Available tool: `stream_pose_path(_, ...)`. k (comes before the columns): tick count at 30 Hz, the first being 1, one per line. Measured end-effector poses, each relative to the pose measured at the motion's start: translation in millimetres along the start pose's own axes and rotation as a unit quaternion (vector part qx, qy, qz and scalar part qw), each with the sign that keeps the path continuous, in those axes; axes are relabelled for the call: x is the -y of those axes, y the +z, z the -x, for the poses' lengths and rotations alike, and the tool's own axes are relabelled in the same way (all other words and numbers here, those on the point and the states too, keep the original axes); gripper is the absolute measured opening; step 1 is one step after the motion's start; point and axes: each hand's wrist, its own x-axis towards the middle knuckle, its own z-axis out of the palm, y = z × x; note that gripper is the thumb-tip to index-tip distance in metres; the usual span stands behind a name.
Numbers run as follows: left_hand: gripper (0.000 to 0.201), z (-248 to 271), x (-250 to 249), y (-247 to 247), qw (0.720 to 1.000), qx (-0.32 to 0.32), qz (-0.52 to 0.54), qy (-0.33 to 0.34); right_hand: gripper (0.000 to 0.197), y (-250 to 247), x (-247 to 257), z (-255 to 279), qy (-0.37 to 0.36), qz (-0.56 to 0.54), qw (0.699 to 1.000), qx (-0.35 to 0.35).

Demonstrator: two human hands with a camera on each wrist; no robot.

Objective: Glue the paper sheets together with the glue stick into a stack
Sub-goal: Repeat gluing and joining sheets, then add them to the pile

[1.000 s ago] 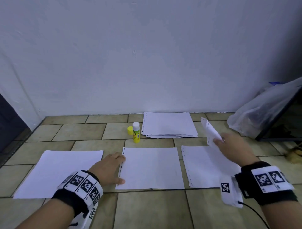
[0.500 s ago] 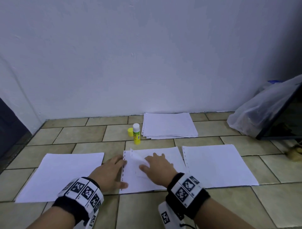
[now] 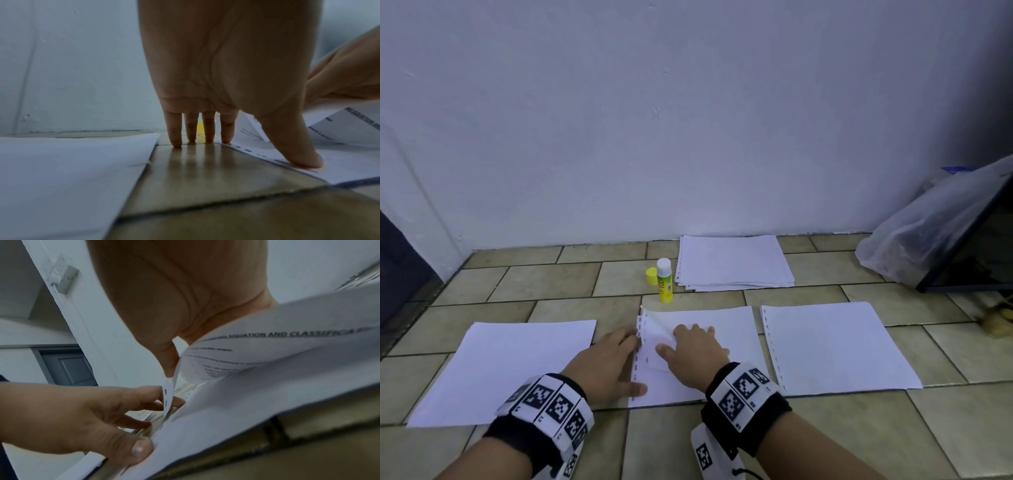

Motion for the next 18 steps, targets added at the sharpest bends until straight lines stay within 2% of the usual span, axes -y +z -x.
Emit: stream_pose_path(18,0.085,-0.7,3.3,2.0,1.000,0.000,0.004,0.004,0.058,4.8,-8.6,-8.6,-0.024,0.017,1.000,0.006)
